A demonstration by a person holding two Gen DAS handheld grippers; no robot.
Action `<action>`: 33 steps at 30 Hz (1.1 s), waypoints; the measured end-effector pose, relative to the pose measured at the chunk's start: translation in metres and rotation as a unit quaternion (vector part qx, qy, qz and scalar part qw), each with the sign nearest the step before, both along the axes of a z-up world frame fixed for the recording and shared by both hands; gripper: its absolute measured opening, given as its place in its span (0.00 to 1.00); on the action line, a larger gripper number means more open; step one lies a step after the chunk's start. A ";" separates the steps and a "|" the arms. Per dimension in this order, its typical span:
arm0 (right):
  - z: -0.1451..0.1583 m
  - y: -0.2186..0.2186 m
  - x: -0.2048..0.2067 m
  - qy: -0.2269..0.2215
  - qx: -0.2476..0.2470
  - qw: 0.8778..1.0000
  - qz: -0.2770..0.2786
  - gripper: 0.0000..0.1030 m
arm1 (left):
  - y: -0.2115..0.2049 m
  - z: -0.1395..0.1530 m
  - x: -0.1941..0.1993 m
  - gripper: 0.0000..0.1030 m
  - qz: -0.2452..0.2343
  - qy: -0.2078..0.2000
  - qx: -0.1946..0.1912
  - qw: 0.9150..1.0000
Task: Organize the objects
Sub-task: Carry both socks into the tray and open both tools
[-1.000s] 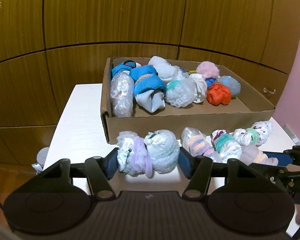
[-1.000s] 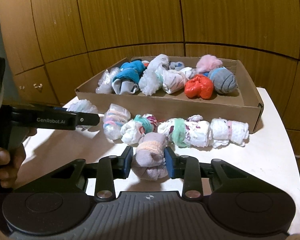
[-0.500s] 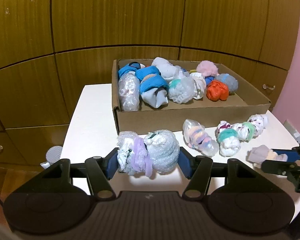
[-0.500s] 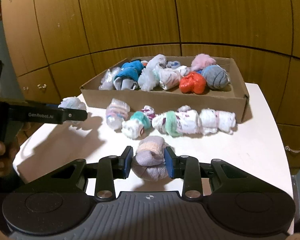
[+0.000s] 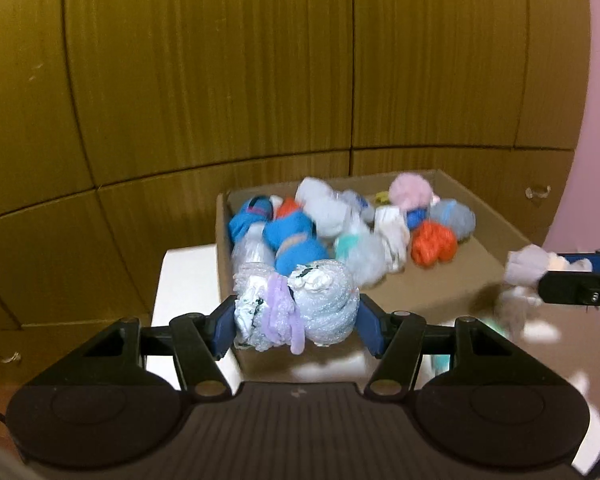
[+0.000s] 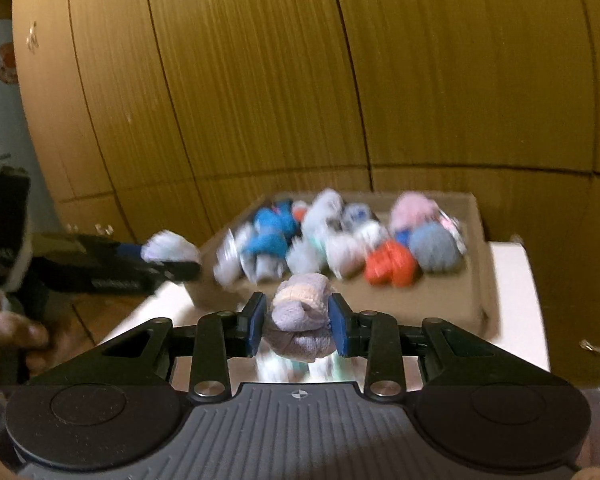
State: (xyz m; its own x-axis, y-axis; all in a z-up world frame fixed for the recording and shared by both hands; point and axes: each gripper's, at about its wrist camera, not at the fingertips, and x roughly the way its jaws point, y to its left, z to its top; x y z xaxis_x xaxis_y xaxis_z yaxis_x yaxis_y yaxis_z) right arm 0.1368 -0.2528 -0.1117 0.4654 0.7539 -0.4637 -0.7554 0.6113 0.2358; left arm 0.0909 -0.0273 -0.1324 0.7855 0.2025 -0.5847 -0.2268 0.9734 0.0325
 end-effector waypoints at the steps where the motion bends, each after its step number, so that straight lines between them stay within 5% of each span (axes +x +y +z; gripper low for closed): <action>1: 0.004 0.005 0.007 0.001 0.006 1.000 0.004 0.39 | 0.001 0.000 0.007 0.56 -0.001 0.003 -0.003 1.000; 12: -0.014 0.079 0.068 0.055 0.003 0.998 0.041 0.40 | 0.007 -0.031 0.057 0.56 -0.010 0.060 0.031 0.998; 20: -0.038 0.108 0.079 0.077 -0.018 0.995 0.059 0.40 | 0.002 -0.045 0.055 0.57 -0.024 0.071 0.069 0.995; 33: -0.048 0.118 0.080 0.086 -0.038 0.993 0.070 0.40 | -0.002 -0.037 0.042 0.68 -0.028 0.058 0.077 0.995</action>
